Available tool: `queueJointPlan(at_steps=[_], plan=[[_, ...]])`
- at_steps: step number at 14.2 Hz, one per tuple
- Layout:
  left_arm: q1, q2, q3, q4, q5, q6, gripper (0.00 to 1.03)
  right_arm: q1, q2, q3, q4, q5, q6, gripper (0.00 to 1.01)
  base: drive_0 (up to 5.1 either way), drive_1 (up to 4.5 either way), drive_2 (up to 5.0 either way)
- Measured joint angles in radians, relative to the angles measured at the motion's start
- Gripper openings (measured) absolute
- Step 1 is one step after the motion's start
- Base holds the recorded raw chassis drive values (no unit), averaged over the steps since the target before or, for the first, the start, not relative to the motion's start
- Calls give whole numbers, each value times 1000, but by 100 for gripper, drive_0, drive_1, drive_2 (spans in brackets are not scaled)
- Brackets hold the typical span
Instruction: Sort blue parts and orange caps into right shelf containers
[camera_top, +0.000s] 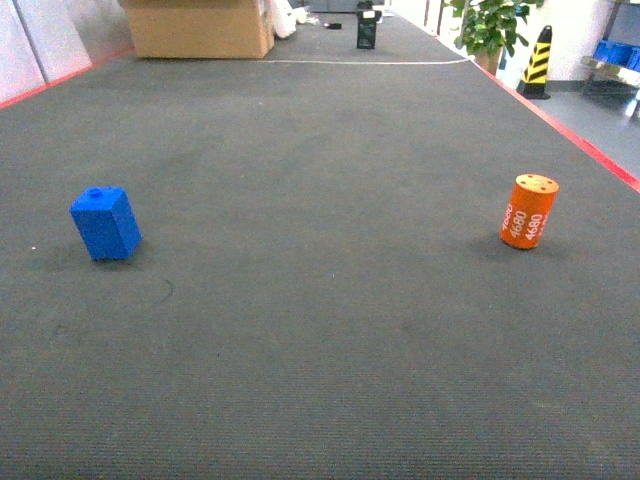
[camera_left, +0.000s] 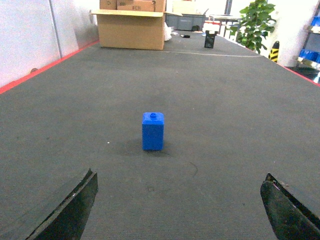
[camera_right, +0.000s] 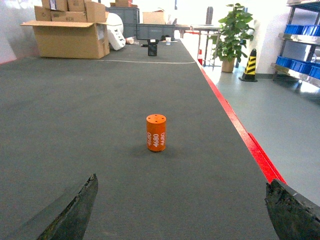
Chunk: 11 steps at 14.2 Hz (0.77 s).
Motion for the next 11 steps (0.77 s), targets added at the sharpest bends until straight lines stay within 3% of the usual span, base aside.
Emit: queueJointPlan(at_steps=[11], plan=[[0,0,0,0,0,0,98,0,0,0,0,0,0,98,0,0,0]])
